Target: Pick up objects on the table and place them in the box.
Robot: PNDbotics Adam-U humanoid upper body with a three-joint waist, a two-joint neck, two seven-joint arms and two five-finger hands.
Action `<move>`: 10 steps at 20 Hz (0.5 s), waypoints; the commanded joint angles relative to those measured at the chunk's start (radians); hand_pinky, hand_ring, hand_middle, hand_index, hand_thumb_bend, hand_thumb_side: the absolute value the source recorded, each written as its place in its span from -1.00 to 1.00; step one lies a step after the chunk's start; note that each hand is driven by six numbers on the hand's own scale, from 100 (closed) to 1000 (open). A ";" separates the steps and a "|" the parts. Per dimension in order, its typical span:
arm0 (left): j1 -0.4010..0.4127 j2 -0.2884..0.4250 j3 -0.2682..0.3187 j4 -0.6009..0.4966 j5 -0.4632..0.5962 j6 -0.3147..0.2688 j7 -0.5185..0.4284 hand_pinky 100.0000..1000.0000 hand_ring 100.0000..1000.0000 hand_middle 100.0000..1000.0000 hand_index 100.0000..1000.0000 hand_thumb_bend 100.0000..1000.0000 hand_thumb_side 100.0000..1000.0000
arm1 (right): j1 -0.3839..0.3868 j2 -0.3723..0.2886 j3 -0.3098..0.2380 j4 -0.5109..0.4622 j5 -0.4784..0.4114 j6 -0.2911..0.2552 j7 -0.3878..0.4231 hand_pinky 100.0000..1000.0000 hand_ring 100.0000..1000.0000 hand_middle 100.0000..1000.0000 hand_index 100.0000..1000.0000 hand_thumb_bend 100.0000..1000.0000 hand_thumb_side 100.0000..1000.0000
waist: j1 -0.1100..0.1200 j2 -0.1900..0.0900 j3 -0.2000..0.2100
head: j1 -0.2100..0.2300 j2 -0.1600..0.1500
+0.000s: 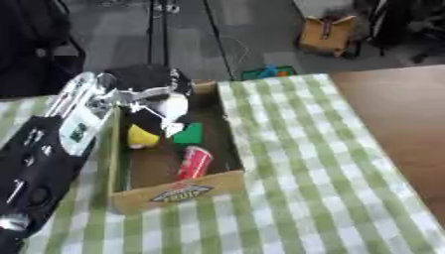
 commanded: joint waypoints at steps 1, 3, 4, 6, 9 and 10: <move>-0.031 0.011 0.014 -0.024 0.003 -0.018 -0.065 -0.26 0.03 0.15 0.35 -1.00 -0.04 | -0.007 -0.020 0.002 -0.024 -0.006 -0.004 -0.003 -0.01 -0.06 -0.24 -0.08 -1.00 -0.06 | -0.003 -0.020 -0.002 | -0.003 0.001; -0.032 0.010 0.014 -0.030 0.013 -0.021 -0.089 0.52 0.61 0.55 0.69 -1.00 0.13 | -0.007 -0.020 0.003 -0.024 -0.007 -0.004 -0.003 -0.01 -0.06 -0.24 -0.08 -1.00 -0.06 | -0.002 -0.021 -0.002 | -0.003 0.001; -0.033 0.010 0.014 -0.034 0.018 -0.022 -0.099 0.77 0.81 0.66 0.78 -1.00 0.18 | -0.007 -0.020 0.003 -0.024 -0.007 -0.004 -0.003 -0.01 -0.06 -0.24 -0.08 -1.00 -0.06 | -0.002 -0.021 -0.002 | -0.003 0.001; -0.035 0.011 0.016 -0.043 0.025 -0.023 -0.113 0.78 0.83 0.66 0.78 -1.00 0.22 | -0.008 -0.020 0.004 -0.024 -0.007 -0.003 -0.003 -0.01 -0.06 -0.24 -0.08 -1.00 -0.06 | -0.002 -0.022 -0.002 | -0.004 0.001; -0.036 0.011 0.018 -0.047 0.037 -0.021 -0.126 0.81 0.86 0.68 0.78 -1.00 0.25 | -0.008 -0.020 0.005 -0.024 -0.007 -0.004 -0.003 -0.01 -0.06 -0.24 -0.08 -1.00 -0.07 | -0.002 -0.024 -0.002 | -0.004 0.000; -0.036 0.011 0.018 -0.048 0.040 -0.020 -0.129 0.81 0.86 0.68 0.78 -1.00 0.26 | -0.008 -0.020 0.005 -0.024 -0.007 -0.003 -0.003 -0.01 -0.06 -0.24 -0.08 -1.00 -0.07 | -0.002 -0.024 -0.002 | -0.005 0.000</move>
